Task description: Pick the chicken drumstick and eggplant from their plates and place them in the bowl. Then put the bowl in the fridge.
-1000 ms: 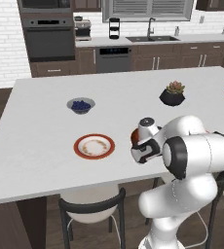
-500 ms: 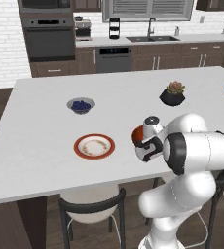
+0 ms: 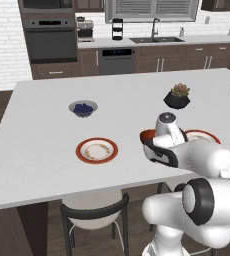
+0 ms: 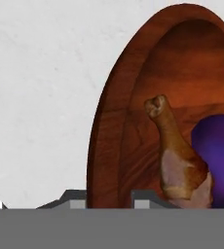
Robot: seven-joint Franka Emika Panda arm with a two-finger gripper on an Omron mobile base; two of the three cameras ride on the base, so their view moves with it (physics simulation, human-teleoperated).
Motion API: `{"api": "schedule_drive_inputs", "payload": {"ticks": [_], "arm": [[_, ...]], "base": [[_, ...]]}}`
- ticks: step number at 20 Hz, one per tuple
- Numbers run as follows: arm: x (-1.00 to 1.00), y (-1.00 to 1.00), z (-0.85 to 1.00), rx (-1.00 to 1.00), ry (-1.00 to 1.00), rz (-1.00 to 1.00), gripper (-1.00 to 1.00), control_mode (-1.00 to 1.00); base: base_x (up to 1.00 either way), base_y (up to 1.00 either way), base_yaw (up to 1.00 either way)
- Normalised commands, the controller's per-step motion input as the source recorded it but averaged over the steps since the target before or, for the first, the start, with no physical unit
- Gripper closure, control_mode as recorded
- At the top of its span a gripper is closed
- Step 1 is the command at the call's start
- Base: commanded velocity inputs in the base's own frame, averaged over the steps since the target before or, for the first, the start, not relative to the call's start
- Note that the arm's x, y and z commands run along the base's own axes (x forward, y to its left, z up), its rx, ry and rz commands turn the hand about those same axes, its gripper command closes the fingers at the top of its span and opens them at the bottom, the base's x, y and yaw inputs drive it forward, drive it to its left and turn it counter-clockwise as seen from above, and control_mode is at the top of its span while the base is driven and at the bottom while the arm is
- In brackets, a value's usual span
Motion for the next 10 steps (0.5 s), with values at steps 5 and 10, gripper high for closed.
{"api": "schedule_drive_inputs", "payload": {"ticks": [5,10], "arm": [[-0.7,0.0,0.87,0.0,-0.01,0.19,1.0,-1.0],[-1.0,0.0,0.89,-0.03,-0.08,0.23,1.0,-1.0]], "base": [[0.0,0.0,0.0],[0.0,0.0,0.0]]}}
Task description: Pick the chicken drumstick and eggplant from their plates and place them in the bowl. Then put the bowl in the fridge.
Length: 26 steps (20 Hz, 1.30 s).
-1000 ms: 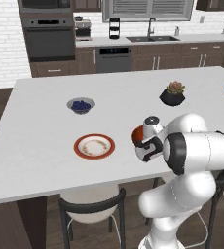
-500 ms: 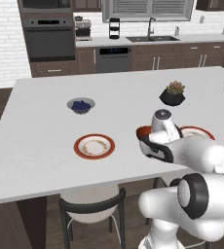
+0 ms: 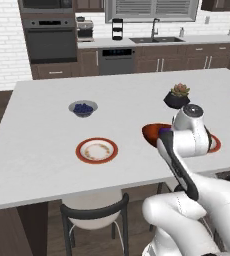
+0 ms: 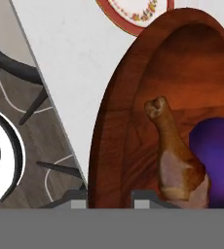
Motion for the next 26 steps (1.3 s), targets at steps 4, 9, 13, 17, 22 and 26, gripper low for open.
{"api": "schedule_drive_inputs", "payload": {"ticks": [4,9,13,17,22,26], "arm": [[-0.93,0.0,0.4,-0.17,-0.15,0.24,1.0,-1.0],[-0.84,0.04,0.1,-0.16,-0.21,0.15,1.0,-1.0],[-0.65,0.26,0.15,-0.05,-0.16,0.05,1.0,-1.0],[-0.76,0.34,0.04,0.0,-0.11,0.02,1.0,-1.0],[-0.55,0.23,-0.13,0.05,-0.2,0.0,1.0,-1.0],[-0.15,0.03,-0.37,0.04,-0.25,0.0,1.0,-1.0]], "base": [[0.0,0.0,0.0],[0.0,0.0,0.0],[0.0,0.0,0.0],[0.0,0.0,0.0],[0.0,0.0,0.0],[0.0,0.0,0.0]]}}
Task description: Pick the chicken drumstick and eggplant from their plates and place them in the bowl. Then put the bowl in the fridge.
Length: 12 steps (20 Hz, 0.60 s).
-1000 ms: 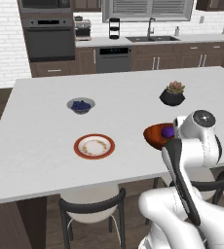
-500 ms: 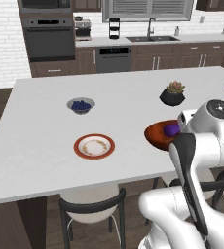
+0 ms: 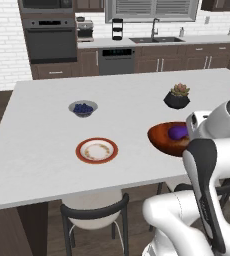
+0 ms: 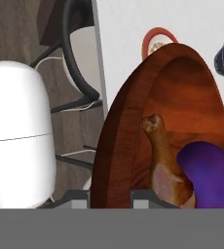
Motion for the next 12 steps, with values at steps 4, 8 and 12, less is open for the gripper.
{"api": "schedule_drive_inputs", "payload": {"ticks": [4,8,12], "arm": [[0.0,0.01,-0.3,0.06,-0.14,0.0,1.0,-1.0],[0.0,0.01,-0.1,0.0,0.0,0.0,1.0,-1.0],[0.0,0.0,0.0,0.0,0.0,0.0,1.0,-1.0]], "base": [[0.0,0.0,0.0],[0.0,0.0,0.0],[0.0,0.0,0.0]]}}
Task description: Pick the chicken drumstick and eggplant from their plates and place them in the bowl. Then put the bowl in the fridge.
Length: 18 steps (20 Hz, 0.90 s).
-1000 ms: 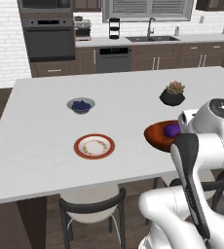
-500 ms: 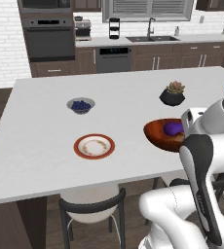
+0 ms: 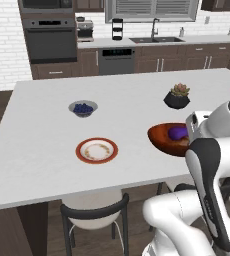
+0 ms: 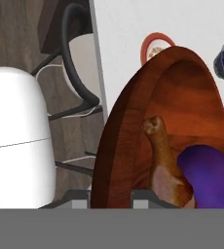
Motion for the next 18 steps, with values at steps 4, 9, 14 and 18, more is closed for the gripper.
{"api": "schedule_drive_inputs", "payload": {"ticks": [4,9,14,18], "arm": [[0.0,0.0,0.0,0.0,0.0,0.0,1.0,-1.0],[0.0,0.0,0.0,0.0,0.0,0.0,1.0,1.0],[0.0,0.0,0.0,0.0,0.0,0.0,1.0,1.0],[0.0,0.0,0.0,0.0,0.0,0.0,1.0,1.0]], "base": [[0.0,0.0,0.0],[-0.11,0.0,0.0],[-0.97,-0.02,0.0],[-0.92,-0.05,-0.01]]}}
